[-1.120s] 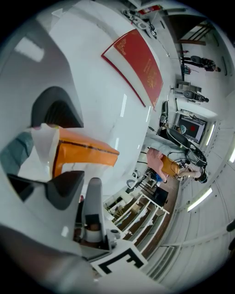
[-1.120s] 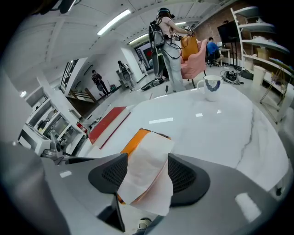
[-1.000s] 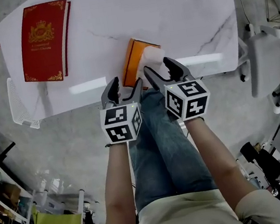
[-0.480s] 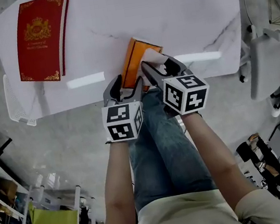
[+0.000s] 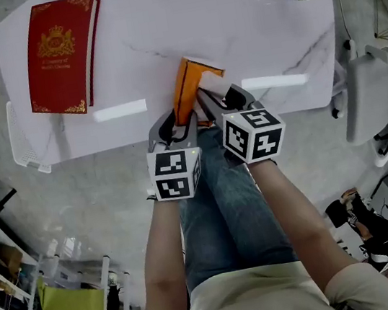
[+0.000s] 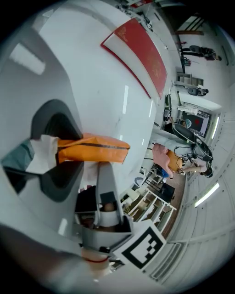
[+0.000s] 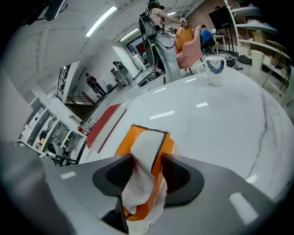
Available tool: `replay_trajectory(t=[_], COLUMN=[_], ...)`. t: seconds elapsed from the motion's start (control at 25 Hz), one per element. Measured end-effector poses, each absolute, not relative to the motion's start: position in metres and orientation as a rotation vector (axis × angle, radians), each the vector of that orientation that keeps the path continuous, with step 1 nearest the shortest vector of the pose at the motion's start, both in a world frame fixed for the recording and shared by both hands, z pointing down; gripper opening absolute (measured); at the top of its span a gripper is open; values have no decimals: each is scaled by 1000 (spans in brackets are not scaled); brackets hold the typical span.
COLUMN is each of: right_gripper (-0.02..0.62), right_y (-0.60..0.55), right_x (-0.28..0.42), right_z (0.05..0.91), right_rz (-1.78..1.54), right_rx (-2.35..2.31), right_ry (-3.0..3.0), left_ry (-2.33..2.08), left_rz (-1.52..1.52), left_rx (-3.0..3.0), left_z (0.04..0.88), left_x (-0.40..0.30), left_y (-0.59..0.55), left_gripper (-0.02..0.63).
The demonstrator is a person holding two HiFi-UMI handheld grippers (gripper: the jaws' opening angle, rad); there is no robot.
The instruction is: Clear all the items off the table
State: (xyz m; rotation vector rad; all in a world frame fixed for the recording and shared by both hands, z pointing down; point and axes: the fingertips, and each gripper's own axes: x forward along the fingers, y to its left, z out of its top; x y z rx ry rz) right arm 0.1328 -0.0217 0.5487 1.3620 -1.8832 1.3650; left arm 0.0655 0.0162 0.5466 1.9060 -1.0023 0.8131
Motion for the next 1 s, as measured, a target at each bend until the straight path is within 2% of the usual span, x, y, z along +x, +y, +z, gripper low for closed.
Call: replay_trajectory(t=[0.24,1.0], right_gripper=[176,176], right_y=[-28,-64], right_x=[137,129], right_z=[542,502], right_rz=[1353,1206], right_rx=[1368,1329], right_ry=[-1898,-2021], left_ry=[-1021,-1136], left_rz=[792,687], left_rx=[1914,1918], left_z=[538,505], left_x=[69,65], left_y=[10,-19], left_gripper=[123,123])
